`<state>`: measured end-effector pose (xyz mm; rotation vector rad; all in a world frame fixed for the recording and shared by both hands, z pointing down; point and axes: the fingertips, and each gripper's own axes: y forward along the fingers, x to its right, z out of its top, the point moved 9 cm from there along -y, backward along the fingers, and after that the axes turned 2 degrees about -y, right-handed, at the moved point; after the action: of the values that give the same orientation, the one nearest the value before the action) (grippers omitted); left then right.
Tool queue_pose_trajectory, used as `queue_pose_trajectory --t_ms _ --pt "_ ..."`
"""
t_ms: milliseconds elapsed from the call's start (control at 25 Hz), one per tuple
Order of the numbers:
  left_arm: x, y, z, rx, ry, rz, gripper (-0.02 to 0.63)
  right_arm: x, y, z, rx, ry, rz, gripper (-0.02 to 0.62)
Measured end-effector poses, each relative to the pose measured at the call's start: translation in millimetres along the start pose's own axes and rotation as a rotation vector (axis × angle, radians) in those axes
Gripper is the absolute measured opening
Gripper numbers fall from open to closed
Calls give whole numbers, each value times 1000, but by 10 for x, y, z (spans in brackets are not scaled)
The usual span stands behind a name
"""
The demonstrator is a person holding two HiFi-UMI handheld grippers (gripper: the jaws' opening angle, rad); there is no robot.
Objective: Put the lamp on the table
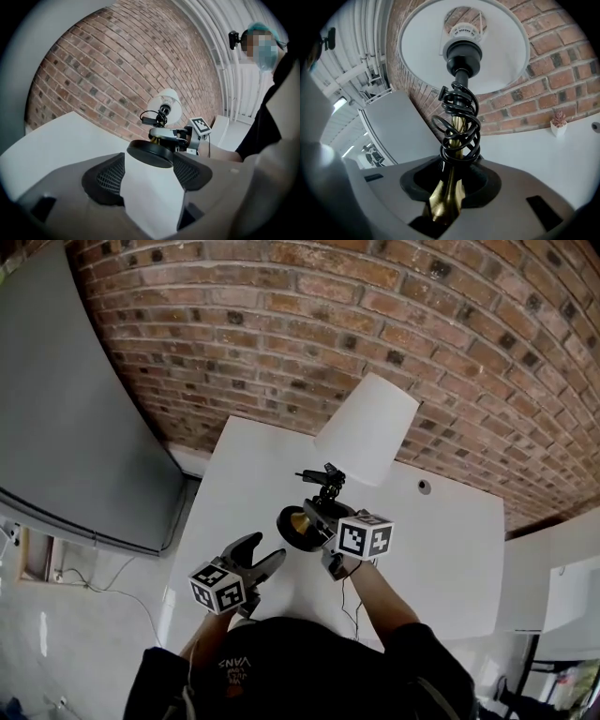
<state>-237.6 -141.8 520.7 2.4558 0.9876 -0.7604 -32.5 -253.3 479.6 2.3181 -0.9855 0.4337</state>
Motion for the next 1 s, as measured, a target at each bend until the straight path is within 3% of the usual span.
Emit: queue_pose_trajectory --t_ms 320,680,1000 --pt "-403 -76 89 -70 12 4 281 324 449 96 38 -71 -179 112" --pt "-812 -68 204 -97 6 36 244 605 924 149 73 -132 -281 110" --pt "-1058 90 269 -117 1 49 173 815 1190 239 90 -211 -356 109"
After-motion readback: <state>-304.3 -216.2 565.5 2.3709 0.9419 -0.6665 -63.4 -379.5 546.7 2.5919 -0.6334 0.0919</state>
